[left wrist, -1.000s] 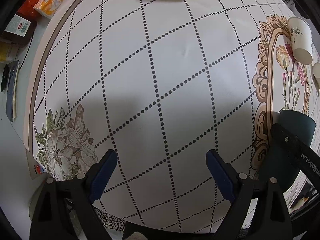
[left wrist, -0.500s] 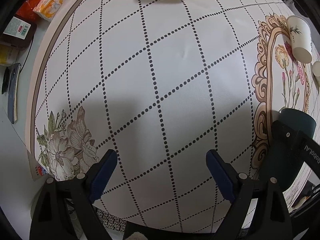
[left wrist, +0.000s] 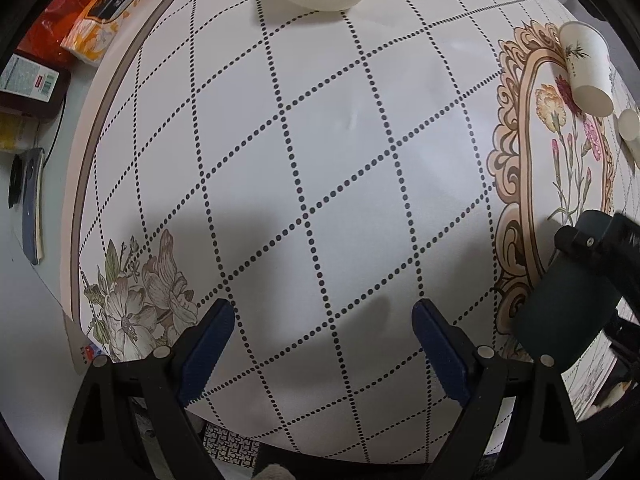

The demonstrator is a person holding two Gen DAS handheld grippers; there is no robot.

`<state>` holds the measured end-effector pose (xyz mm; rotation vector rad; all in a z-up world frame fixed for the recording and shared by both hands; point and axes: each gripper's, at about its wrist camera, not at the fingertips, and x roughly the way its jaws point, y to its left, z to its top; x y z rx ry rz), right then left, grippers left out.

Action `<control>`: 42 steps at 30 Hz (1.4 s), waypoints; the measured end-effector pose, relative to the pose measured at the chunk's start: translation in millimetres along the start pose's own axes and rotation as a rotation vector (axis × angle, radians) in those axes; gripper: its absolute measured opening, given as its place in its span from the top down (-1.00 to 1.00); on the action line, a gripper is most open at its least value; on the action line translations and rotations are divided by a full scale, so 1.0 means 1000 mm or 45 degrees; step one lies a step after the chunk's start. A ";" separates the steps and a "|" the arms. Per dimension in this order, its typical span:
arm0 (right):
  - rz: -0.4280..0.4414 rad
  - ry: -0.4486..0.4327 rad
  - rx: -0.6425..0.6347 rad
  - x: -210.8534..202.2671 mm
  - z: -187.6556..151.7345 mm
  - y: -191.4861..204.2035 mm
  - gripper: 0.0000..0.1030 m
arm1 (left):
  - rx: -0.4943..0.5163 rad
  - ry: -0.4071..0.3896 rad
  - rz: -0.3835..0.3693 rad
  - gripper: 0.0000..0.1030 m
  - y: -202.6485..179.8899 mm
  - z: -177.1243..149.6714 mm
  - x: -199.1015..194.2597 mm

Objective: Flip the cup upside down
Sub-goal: 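Release the mug from the left gripper and turn it upside down with the right gripper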

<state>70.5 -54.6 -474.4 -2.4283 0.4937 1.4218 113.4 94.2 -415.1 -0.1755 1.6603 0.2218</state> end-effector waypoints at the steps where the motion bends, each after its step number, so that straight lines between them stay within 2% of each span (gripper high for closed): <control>1: 0.038 -0.001 0.066 0.000 0.000 -0.005 -0.39 | 0.004 -0.002 0.001 -0.76 -0.001 0.000 -0.001; 14: 0.414 -0.014 0.797 0.014 -0.016 -0.049 -0.40 | 0.049 -0.022 0.015 -0.76 -0.016 0.005 -0.019; 26: 0.863 -0.041 1.548 0.036 -0.049 -0.047 -0.40 | 0.090 -0.032 0.017 -0.76 -0.023 0.000 -0.020; 31: 1.021 -0.029 1.876 0.052 -0.073 -0.044 -0.40 | 0.107 -0.038 0.019 -0.76 -0.028 -0.001 -0.025; 34: 1.103 -0.024 2.074 0.063 -0.099 -0.034 -0.40 | 0.120 -0.042 0.021 -0.76 -0.035 -0.002 -0.030; 38: 1.219 -0.032 2.280 0.070 -0.115 -0.022 -0.40 | 0.135 -0.045 0.023 -0.76 -0.041 -0.004 -0.033; 42: 1.331 -0.048 2.421 0.075 -0.130 -0.005 -0.40 | 0.152 -0.050 0.021 -0.76 -0.040 -0.008 -0.031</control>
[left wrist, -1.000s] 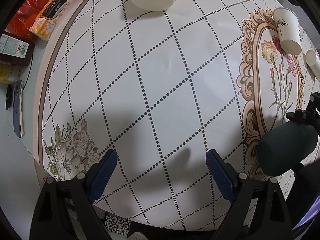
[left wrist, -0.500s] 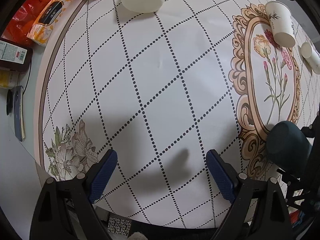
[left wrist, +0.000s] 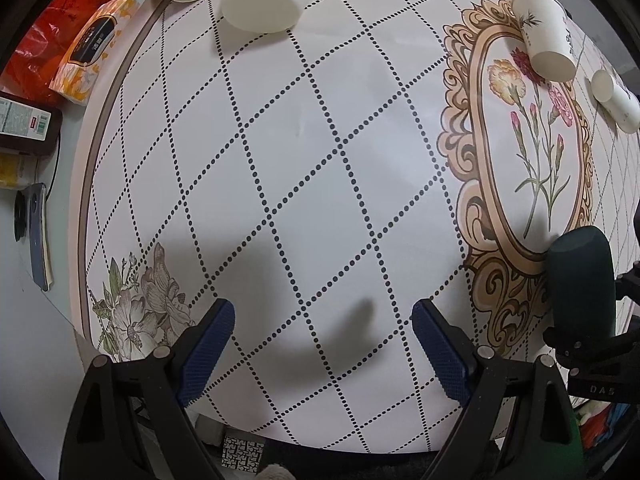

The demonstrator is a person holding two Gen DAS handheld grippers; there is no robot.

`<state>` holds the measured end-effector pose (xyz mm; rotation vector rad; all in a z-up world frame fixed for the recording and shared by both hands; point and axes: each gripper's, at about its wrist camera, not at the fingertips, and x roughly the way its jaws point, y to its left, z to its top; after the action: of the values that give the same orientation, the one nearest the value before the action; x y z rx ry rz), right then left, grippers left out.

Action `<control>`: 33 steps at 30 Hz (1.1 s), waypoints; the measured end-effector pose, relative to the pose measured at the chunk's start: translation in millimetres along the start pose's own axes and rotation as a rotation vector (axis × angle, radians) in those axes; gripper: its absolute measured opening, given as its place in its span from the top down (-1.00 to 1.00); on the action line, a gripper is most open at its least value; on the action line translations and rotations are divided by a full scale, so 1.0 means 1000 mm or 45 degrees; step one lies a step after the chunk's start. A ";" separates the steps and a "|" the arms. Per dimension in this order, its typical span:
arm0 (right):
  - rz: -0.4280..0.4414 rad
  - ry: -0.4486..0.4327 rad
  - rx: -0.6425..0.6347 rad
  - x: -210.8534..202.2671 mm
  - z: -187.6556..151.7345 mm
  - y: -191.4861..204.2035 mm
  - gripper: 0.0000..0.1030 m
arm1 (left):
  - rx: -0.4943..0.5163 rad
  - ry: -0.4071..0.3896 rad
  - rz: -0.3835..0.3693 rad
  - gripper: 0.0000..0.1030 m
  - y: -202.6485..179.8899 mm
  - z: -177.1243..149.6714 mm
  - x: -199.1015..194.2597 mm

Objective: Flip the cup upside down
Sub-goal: 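Release the mug from the left gripper and turn it upside down with the right gripper, then lower the inverted green mug onto the floral print and open the right gripper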

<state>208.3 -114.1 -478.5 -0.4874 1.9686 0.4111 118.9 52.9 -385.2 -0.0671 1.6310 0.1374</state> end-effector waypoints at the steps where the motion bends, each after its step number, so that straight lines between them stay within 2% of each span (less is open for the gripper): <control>1: 0.015 0.002 0.025 -0.005 -0.002 -0.014 -0.40 | 0.002 -0.001 0.000 -0.76 -0.001 0.000 -0.001; 3: 0.051 0.010 0.073 0.000 -0.011 -0.023 -0.40 | 0.006 -0.002 0.000 -0.76 0.000 -0.002 -0.001; 4: 0.061 0.010 0.093 0.004 -0.031 -0.033 -0.40 | 0.008 -0.001 0.001 -0.76 -0.001 -0.002 -0.002; 8: 0.090 0.018 0.136 0.014 -0.042 -0.040 -0.40 | 0.016 -0.005 0.003 -0.76 -0.002 -0.003 -0.004; 15: 0.141 0.061 0.206 0.018 -0.038 -0.047 -0.42 | 0.027 -0.006 0.008 -0.76 -0.001 -0.007 -0.006; 19: 0.132 0.049 0.208 0.004 -0.025 -0.049 -0.68 | 0.031 -0.009 0.010 -0.76 -0.002 -0.010 -0.007; 26: 0.097 0.018 0.233 -0.011 -0.011 -0.068 -0.69 | 0.034 -0.012 0.011 -0.76 -0.003 -0.010 -0.009; 28: 0.090 0.019 0.235 -0.013 -0.005 -0.071 -0.64 | 0.032 -0.008 0.010 -0.76 -0.003 -0.010 -0.009; 31: 0.115 0.013 0.228 -0.014 -0.005 -0.071 -0.38 | 0.035 -0.007 0.014 -0.76 -0.002 -0.011 -0.008; 33: 0.094 -0.001 0.215 -0.015 -0.007 -0.073 -0.38 | 0.041 -0.005 0.014 -0.76 -0.004 -0.009 -0.008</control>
<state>245.6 -177.7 -467.7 -0.3081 2.0050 0.2878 110.7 47.6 -377.2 -0.0331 1.6290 0.1200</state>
